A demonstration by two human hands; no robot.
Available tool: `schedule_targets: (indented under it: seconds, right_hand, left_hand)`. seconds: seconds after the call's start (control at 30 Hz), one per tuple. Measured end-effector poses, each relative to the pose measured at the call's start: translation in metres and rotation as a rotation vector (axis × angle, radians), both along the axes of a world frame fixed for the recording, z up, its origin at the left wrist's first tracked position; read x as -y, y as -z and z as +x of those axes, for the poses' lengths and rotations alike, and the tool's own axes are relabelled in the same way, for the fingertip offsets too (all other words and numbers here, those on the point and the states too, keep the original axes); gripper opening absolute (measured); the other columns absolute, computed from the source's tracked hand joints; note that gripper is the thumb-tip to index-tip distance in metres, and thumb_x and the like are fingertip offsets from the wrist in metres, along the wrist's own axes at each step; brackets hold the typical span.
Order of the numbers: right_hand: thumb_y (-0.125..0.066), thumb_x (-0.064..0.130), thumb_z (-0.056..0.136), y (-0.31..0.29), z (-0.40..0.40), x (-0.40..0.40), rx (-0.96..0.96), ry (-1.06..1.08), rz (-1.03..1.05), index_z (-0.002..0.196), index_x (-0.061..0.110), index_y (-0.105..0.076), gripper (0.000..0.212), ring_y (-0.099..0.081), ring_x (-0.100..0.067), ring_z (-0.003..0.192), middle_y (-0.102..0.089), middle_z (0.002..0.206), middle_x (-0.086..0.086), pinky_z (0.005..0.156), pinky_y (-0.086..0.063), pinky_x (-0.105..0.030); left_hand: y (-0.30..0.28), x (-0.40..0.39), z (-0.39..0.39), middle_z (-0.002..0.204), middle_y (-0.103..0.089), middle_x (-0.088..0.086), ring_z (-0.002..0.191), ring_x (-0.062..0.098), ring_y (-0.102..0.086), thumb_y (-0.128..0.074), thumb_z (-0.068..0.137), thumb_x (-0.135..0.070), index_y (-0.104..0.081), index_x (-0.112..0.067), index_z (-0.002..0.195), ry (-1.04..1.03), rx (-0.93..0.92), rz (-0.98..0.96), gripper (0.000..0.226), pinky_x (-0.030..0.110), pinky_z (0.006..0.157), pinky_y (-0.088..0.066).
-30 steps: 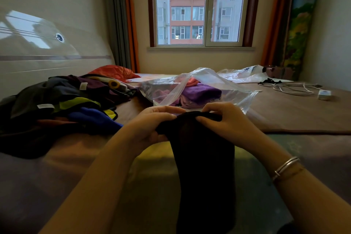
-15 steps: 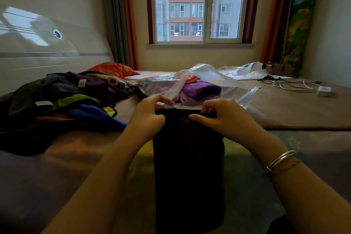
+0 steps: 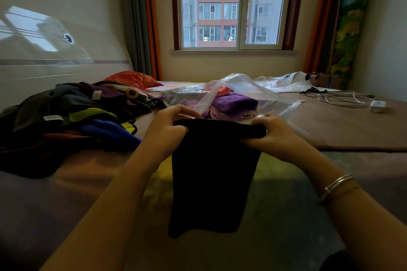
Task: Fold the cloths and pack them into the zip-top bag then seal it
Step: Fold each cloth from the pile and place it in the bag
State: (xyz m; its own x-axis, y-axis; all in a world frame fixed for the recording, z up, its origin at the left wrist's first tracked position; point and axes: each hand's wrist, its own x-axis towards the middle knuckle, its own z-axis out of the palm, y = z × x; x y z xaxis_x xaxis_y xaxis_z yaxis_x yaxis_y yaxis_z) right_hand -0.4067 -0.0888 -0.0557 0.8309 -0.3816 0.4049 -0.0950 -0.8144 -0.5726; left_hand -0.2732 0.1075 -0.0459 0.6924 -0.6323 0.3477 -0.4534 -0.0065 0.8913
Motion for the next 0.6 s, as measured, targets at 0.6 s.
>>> schedule_targets:
  seconds: [0.6]
  right_hand:
    - [-0.061, 0.033, 0.086, -0.002, -0.007, -0.003, 0.142, -0.075, 1.029, 0.100, 0.015, -0.064, 0.024, -0.063, -0.022, 0.085, -0.069, 0.088, -0.008, 0.073, -0.048, -0.032]
  left_hand:
    - [0.008, -0.009, 0.008, 0.115, -0.068, 0.017, 0.106, 0.032, -0.065, -0.060, 0.087, -0.046, -0.055, -0.010, 0.120, 0.205, -0.908, -0.280, 0.049, 0.044, 0.087, -0.055]
